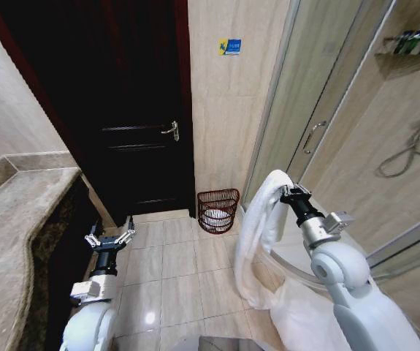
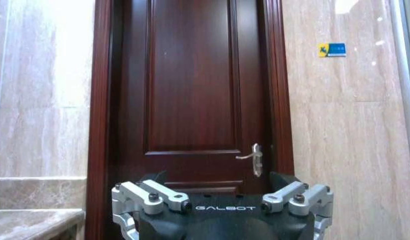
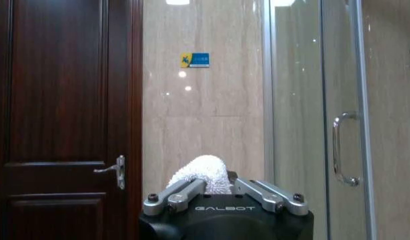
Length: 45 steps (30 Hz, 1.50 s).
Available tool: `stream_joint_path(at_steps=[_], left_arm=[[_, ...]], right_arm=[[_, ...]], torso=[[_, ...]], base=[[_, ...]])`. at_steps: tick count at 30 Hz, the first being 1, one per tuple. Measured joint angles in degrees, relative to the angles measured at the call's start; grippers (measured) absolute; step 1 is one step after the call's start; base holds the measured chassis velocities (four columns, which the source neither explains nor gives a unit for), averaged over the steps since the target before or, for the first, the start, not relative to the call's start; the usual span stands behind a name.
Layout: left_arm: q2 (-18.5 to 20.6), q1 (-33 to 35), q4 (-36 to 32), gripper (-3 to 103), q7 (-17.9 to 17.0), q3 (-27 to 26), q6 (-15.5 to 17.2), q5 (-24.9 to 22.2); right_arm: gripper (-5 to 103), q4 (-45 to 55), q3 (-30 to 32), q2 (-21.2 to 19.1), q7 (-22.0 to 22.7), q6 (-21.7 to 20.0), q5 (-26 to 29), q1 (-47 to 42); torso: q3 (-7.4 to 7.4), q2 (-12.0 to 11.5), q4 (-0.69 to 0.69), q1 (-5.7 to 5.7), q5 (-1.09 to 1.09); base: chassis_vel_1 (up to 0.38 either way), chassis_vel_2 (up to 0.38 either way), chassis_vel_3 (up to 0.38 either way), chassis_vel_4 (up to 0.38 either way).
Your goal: Discard the used towel into the hamper.
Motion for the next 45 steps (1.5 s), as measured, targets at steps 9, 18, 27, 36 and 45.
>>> stream_joint_path(at_steps=[9,18,27,36,45], left_arm=[[0.05,-0.22,0.2,100,-0.02,0.05,0.01,0.08],[0.03,-0.38,0.41,100,-0.02,0.06,0.04,0.13],[0.05,-0.34,0.43,100,-0.03,0.27,0.05,0.35],[-0.79,0.03,0.19,100,-0.09,1.04,0.05,0.91],[-2.26,1.25,0.62,100,-0.08,1.96,-0.79,2.76]], right_arm=[[4,-0.87,-0.28,0.5,-1.49,0.76,-0.42,0.23],[4,-0.98,-0.73,0.74,-1.46,0.76,-0.49,0.5],[4,-0.89,-0.88,0.89,-0.48,0.72,-0.48,0.03],[4,-0.23,-0.74,-0.05,0.02,0.58,0.04,0.55],[4,1.25,0.56,-3.74,1.26,0.85,5.44,4.31]], torso=[[0.0,0.0,0.02,0.0,-0.02],[0.01,-0.02,0.04,0.03,-0.01],[0.03,-0.05,0.03,0.09,0.0],[-0.01,0.0,0.01,-0.04,-0.02],[0.01,-0.01,0.01,0.03,-0.02]], base=[[-0.135,0.129,0.149,-0.128],[-0.215,0.222,0.216,-0.218],[-0.186,0.167,0.165,-0.143],[0.013,-0.004,-0.018,0.006],[0.0,0.0,0.0,0.0]])
